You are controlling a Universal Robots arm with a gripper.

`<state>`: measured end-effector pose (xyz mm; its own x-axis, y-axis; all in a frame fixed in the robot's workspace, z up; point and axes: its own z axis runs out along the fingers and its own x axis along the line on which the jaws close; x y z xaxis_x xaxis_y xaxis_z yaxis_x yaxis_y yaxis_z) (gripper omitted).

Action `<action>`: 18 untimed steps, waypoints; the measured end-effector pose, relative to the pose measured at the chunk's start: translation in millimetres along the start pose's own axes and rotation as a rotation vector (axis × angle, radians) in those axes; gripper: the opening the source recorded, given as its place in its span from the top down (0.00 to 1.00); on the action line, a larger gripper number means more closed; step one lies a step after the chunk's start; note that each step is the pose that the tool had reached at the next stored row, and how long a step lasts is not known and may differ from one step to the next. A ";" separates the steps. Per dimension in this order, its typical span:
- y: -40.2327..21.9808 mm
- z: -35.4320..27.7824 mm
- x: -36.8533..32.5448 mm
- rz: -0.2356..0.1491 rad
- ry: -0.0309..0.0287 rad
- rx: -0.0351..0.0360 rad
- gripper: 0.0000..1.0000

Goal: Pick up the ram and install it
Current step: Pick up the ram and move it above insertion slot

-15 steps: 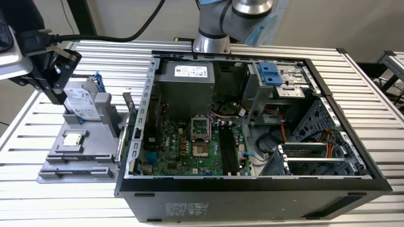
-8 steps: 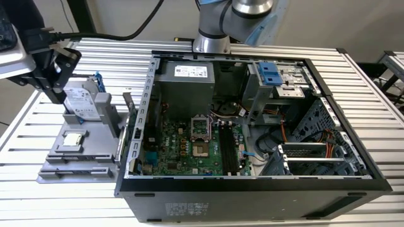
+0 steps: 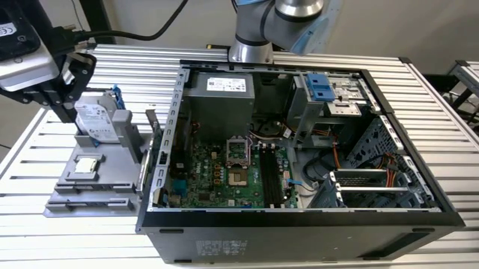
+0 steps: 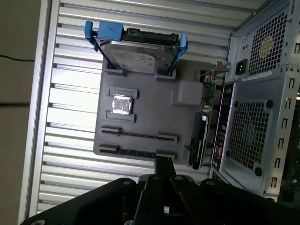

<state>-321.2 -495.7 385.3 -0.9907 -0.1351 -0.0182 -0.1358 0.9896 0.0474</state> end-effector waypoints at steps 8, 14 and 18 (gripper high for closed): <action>0.0 0.0 0.4 -0.133 0.0086 0.0154 1.00; 0.0 0.0 0.6 -0.237 0.0143 0.0216 1.00; 0.1 0.0 0.6 -0.310 0.0170 0.0213 1.00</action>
<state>-321.8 -495.7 385.3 -0.9023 -0.4309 -0.0119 -0.4311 0.9020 0.0213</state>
